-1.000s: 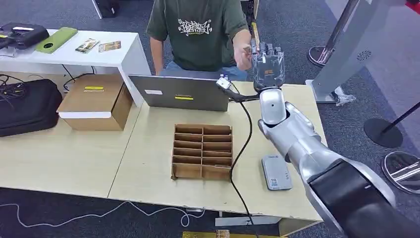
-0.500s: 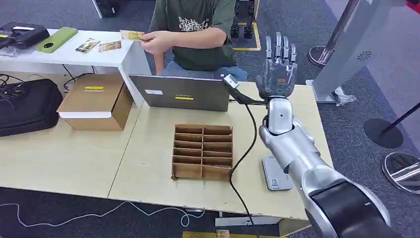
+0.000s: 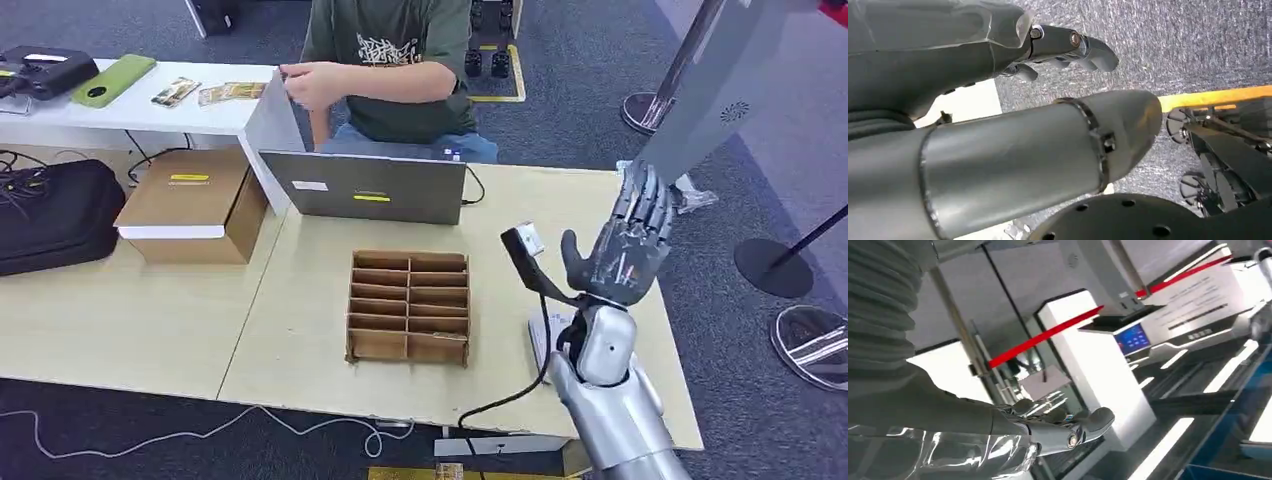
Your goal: Pass the card to the sensor for recognition and then transmit it.
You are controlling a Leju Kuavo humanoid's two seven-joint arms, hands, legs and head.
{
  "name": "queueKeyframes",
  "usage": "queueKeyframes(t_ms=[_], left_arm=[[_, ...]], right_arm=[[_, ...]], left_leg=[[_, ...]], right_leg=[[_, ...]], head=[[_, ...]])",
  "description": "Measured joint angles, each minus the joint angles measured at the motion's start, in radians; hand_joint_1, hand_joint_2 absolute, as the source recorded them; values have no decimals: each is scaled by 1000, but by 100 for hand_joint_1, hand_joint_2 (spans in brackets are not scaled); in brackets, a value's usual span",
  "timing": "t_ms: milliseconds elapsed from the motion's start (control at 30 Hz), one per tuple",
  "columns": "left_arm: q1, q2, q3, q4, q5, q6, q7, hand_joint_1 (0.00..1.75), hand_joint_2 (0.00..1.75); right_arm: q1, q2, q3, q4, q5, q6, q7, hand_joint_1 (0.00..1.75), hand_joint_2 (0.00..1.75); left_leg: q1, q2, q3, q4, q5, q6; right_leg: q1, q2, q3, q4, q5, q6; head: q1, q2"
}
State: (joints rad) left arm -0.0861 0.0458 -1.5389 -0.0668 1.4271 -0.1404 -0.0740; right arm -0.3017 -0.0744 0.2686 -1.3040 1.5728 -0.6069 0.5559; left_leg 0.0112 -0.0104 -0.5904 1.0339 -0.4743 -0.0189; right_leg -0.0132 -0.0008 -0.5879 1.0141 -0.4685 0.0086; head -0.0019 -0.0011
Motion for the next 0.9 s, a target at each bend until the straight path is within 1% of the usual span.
queueKeyframes(t_ms=[167,267,367,500,633,733,833,900], left_arm=[[3,-4,0,0,15,0,-3,0,0],[5,-8,0,1,28,0,-5,0,0],[7,-12,1,1,42,0,-14,0,0],[9,-18,1,3,48,-3,-16,0,0],[9,-20,2,3,51,-3,-16,0,0],[10,-24,5,10,67,-7,-21,0,0],[15,-31,8,20,85,-15,-22,0,0],[16,-34,9,22,96,-15,-22,0,0]], right_arm=[[120,-64,7,-154,0,32,62,0,175],[174,-110,21,-239,0,73,107,0,175],[212,-154,38,-305,0,113,133,0,175],[249,-190,54,-368,0,130,141,0,175],[264,-208,61,-397,1,140,141,0,175],[296,-230,63,-431,0,203,141,0,175],[353,-245,63,-476,0,250,141,0,175],[381,-245,67,-489,1,273,141,0,175]], left_leg=[[0,0,0,0,0,0],[0,0,0,0,0,0],[0,0,0,0,0,0],[0,1,0,0,0,0],[0,1,0,0,0,0],[0,0,0,0,0,0],[0,0,0,0,-1,0],[0,1,0,0,-1,1]], right_leg=[[0,0,0,0,0,0],[0,0,0,0,0,0],[0,0,0,0,0,0],[0,0,0,0,0,0],[0,0,0,0,0,0],[0,0,0,0,0,0],[0,0,0,0,0,0],[0,0,0,0,0,0]], head=[[0,0],[0,0],[0,0],[0,0],[0,0],[0,0],[0,0],[0,0]])
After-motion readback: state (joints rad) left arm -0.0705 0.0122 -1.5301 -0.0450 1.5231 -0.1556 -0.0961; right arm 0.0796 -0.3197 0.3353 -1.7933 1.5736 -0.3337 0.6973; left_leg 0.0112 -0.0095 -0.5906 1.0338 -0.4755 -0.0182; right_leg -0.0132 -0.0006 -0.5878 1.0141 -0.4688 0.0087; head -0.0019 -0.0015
